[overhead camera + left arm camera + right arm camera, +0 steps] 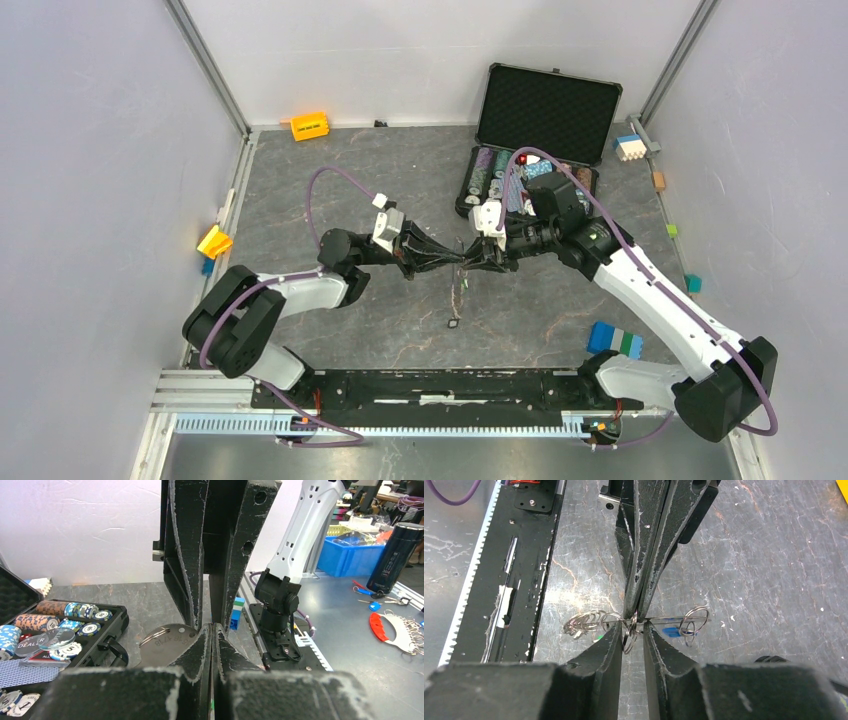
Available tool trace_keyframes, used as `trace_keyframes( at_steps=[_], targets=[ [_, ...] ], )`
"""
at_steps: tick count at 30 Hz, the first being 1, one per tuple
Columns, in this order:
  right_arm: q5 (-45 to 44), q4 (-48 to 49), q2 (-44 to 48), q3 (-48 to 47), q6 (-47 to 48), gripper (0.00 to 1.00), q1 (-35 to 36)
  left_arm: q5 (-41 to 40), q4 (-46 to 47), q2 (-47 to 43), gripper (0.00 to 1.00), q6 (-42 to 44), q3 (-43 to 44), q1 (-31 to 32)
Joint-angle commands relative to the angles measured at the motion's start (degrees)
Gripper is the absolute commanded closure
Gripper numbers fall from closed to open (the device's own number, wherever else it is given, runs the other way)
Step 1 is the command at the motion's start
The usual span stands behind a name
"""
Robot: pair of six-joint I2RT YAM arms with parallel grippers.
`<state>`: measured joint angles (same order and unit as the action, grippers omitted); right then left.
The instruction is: Put the keys on the keyring
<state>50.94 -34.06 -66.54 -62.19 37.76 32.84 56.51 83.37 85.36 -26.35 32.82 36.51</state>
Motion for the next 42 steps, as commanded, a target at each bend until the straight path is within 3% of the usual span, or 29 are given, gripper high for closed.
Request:
trace_keyframes(
  at_steps=[1,10,19,25,31,36,42],
  targets=[
    [0.1,2.2,0.1,0.1,-1.1,0.76,-0.2,-3.8,4.7,0.1,0.98,-1.7,1.0,0.3],
    [-2.2,1.3,1.0,-0.8,-0.4,1.0,-0.2,-0.9,5.0,0.3,0.98,-1.5,0.6,0.2],
    [-11.3,-6.2,0.0,-5.4,2.2,1.0,1.3,1.4,3.4,1.0,0.97,2.9,0.8,-0.5],
    [-24.6,-12.0,-2.4,-9.5,2.5,1.0,8.5,3.5,-6.2,-0.2,0.66,13.0,1.5,-1.8],
    [-34.6,-16.0,-6.5,-13.5,2.4,1.0,13.6,4.4,-13.0,-1.1,0.45,20.9,1.7,-2.7],
    [-40.4,-18.6,-9.2,-17.2,2.5,1.0,16.6,3.8,-14.3,-0.7,0.43,24.7,0.8,-2.7],
    [-48.2,-21.7,-12.3,-20.3,2.5,1.0,20.3,3.3,-9.3,1.0,0.51,25.7,-0.7,-2.8]
  ],
)
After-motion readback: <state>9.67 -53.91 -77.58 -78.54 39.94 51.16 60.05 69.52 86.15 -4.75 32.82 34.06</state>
